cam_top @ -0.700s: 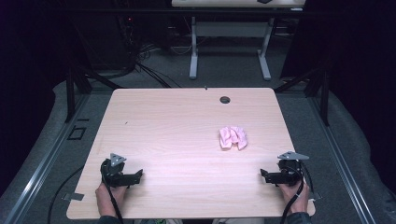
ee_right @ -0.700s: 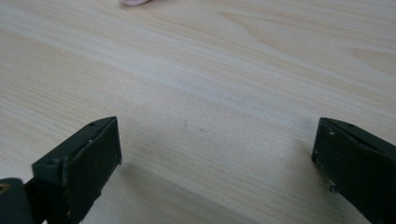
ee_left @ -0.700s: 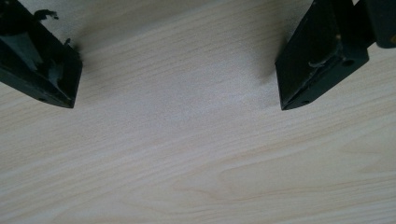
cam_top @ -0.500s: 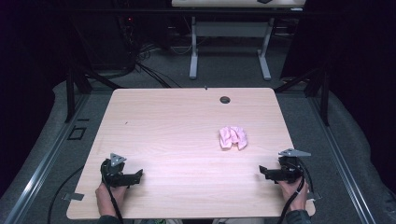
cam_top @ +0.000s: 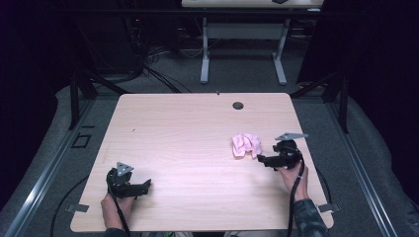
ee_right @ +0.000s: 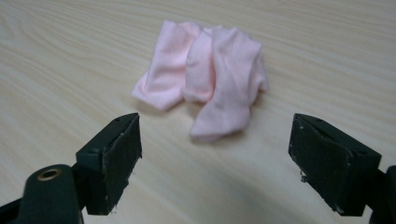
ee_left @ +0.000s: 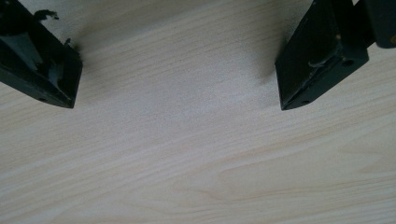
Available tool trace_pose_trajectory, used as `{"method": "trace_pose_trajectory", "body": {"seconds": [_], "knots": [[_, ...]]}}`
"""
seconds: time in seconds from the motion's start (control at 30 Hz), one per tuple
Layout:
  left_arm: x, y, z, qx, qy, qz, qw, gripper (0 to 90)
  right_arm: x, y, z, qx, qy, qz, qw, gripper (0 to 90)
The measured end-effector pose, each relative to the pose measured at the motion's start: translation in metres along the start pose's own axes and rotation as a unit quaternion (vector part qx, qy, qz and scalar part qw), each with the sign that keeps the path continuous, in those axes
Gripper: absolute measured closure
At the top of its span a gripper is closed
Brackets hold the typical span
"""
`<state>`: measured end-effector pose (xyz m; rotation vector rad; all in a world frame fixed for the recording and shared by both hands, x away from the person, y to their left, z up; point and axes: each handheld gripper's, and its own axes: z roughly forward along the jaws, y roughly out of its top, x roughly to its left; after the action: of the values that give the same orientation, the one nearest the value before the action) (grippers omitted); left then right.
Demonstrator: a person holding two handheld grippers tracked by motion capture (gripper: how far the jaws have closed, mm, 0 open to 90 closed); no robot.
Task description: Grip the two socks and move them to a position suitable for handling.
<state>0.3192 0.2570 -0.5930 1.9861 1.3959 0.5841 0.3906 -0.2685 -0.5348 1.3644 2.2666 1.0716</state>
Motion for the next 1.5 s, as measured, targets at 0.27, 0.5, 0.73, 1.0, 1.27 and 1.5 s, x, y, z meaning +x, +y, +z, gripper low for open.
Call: {"method": "trace_pose_trajectory", "body": {"seconds": [0.27, 0.5, 0.73, 1.0, 1.27, 1.5], "knots": [[0.000, 0.000, 0.000, 0.000, 0.000, 0.000, 1.0000, 0.4, -0.006, 0.035, 0.046, 0.025, -0.006, 0.009, 0.9996, 29.0], [0.000, 0.000, 0.000, 0.000, 0.000, 0.000, 1.0000, 0.5, -0.010, 0.032, 0.068, 0.057, -0.015, 0.020, 0.9981, 49.7], [0.000, 0.000, 0.000, 0.000, 0.000, 0.000, 1.0000, 0.6, -0.011, 0.024, 0.072, 0.057, -0.006, 0.022, 0.9981, 75.7], [0.000, 0.000, 0.000, 0.000, 0.000, 0.001, 1.0000, 0.6, -0.011, 0.026, 0.055, 0.030, -0.004, 0.027, 0.9992, 78.1], [0.000, 0.000, 0.000, 0.000, 0.000, 0.000, 1.0000, 0.6, -0.007, 0.030, 0.032, 0.003, 0.003, 0.024, 0.9997, 78.1], [0.000, 0.000, 0.000, 0.000, 0.000, 0.001, 1.0000, 0.7, 0.000, 0.032, 0.012, -0.006, 0.018, 0.017, 0.9997, 78.1]]}}
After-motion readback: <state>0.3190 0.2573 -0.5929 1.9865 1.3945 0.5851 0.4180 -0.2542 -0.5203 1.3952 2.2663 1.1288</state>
